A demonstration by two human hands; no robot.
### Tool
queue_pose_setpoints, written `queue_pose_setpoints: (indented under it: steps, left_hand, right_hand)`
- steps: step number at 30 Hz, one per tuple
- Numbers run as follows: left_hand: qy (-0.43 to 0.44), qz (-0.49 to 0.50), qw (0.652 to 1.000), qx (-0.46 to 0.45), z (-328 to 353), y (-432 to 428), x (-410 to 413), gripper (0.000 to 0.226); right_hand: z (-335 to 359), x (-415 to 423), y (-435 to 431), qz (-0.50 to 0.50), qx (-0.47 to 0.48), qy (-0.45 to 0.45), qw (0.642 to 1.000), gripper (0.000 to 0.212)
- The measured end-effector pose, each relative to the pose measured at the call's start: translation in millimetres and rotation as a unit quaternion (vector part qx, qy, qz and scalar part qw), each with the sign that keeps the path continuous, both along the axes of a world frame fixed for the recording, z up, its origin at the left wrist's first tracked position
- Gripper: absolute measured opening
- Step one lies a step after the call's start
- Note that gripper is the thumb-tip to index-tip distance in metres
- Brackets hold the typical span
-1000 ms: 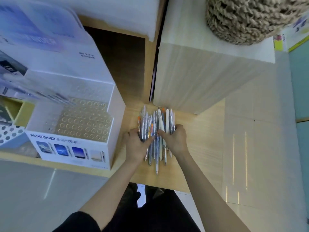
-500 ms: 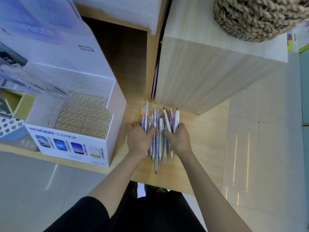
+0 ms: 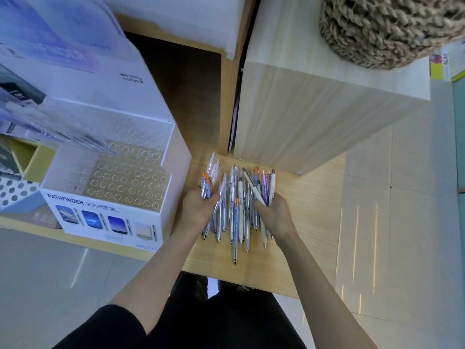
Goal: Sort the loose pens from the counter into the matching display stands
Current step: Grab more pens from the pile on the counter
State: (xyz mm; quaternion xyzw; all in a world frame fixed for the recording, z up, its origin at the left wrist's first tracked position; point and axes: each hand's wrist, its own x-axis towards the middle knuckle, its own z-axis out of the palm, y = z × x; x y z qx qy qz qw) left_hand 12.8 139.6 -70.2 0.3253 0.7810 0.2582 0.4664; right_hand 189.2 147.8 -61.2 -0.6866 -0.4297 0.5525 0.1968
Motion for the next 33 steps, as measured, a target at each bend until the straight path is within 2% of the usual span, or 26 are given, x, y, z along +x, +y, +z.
queue_pose_setpoints:
  steps: [5,8,14,16,19,25,27,29,31,33]
  left_hand:
    - [-0.068,0.012,0.998,0.015,8.1,-1.7,-1.6,0.035]
    - [-0.079,0.014,0.997,0.011,16.1,-0.2,1.9,0.037]
    - [-0.141,0.040,0.988,0.040,33.5,-0.8,9.0,0.022]
    - [-0.179,0.046,0.982,0.046,40.5,-2.3,11.3,0.014]
    - [-0.228,0.052,0.971,0.046,49.3,-4.7,13.2,0.020]
    - [-0.321,0.060,0.940,0.102,70.3,-15.6,8.6,0.016]
    - [-0.335,0.070,0.932,0.116,78.8,-18.9,6.9,0.012]
    - [-0.347,0.103,0.924,0.123,87.2,-21.5,6.0,0.005]
    - [-0.361,0.148,0.912,0.127,94.5,-24.4,3.1,0.014]
    - [-0.358,0.160,0.910,0.137,100.6,-26.9,-2.7,0.018]
  right_hand:
    - [5.1,4.1,-6.2,-0.027,-0.001,0.088,0.996,0.010]
    - [9.1,5.6,-7.5,-0.057,-0.018,0.135,0.989,0.013]
    - [23.0,4.1,-7.1,-0.094,-0.040,0.230,0.968,0.020]
    - [29.0,2.8,-7.8,-0.074,-0.035,0.257,0.963,0.020]
    - [37.3,-1.8,-11.9,-0.040,-0.035,0.288,0.956,0.022]
    - [54.4,-14.2,-15.6,0.010,-0.013,0.288,0.957,0.024]
    - [61.3,-19.4,-17.5,0.041,-0.005,0.315,0.948,0.023]
    - [70.4,-27.5,-21.1,0.065,-0.007,0.380,0.923,0.023]
    - [78.3,-36.1,-23.8,0.068,-0.008,0.410,0.910,0.027]
    - [82.4,-43.8,-25.5,0.067,0.009,0.401,0.913,0.027]
